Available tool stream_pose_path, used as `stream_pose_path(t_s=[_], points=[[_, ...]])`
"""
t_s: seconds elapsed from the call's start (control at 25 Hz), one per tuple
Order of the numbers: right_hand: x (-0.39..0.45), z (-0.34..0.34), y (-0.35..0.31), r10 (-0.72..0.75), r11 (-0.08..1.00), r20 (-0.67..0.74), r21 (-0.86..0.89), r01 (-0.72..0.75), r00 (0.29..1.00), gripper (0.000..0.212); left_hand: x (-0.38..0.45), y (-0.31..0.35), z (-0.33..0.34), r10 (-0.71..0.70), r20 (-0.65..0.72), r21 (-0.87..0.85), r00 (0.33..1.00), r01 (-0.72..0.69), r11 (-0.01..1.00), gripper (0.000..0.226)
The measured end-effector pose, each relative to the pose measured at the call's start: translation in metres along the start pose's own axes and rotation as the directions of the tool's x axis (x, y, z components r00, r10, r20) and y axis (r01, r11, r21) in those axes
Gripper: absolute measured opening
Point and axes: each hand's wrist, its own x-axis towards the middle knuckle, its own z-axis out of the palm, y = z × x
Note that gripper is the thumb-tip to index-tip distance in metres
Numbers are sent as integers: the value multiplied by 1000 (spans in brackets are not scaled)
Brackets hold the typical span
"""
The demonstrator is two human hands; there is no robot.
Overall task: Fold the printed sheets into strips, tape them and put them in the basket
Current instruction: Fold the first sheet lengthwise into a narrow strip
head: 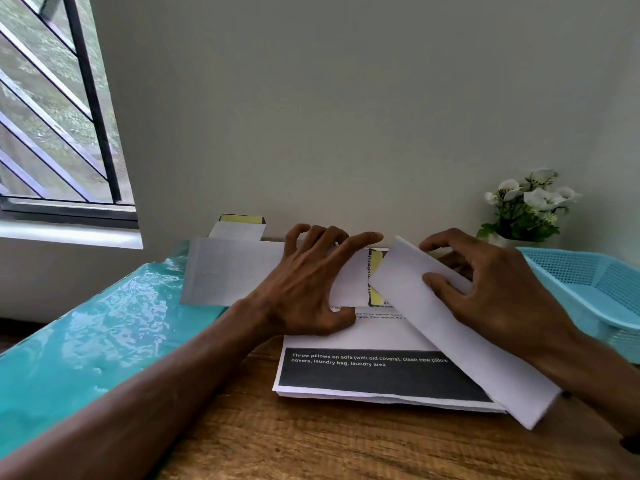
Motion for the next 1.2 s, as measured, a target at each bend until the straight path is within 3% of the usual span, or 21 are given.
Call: stream_pose_path(t_s=[0.24, 0.44, 0.56, 0.64, 0.68, 0.84, 0.92, 1.04, 1.12, 1.2], points=[[-2, 4, 4, 59, 998, 133, -26, -56, 989, 45, 0, 5, 8, 36, 47, -87, 998, -31, 996, 99], [1, 6, -1, 111, 992, 236, -92, -91, 965, 88, 0, 7, 12, 17, 89, -179, 996, -1, 984, 99], [-2, 5, -14, 198, 975, 451, -179, -129, 870, 110, -2, 7, 12, 2, 111, -167, 994, 17, 986, 95], [-7, 8, -17, 198, 978, 555, -163, -128, 808, 105, -3, 6, 14, -14, 133, -177, 991, 38, 983, 93], [-9, 10, -17, 181, 983, 557, -128, -131, 811, 95, -4, 6, 14, -30, 146, -183, 989, 57, 981, 92], [-5, 6, -14, 154, 987, 402, -107, -120, 903, 61, -4, 3, 17, -91, 169, -176, 981, 121, 977, 90], [-1, 4, -13, 176, 984, 334, -43, -172, 926, 69, -4, 4, 15, -91, 173, -211, 981, 127, 969, 91], [1, 0, -9, 225, 929, 289, 225, -295, 930, 75, -4, 6, 12, -87, 111, -239, 990, 111, 965, 96], [4, -5, -9, 206, 858, 355, 383, -343, 912, 75, -3, 8, 11, -86, 90, -244, 992, 106, 964, 100], [5, -10, -10, 138, 845, 425, 421, -330, 895, 75, -3, 10, 10, -72, 73, -258, 995, 89, 962, 101]])
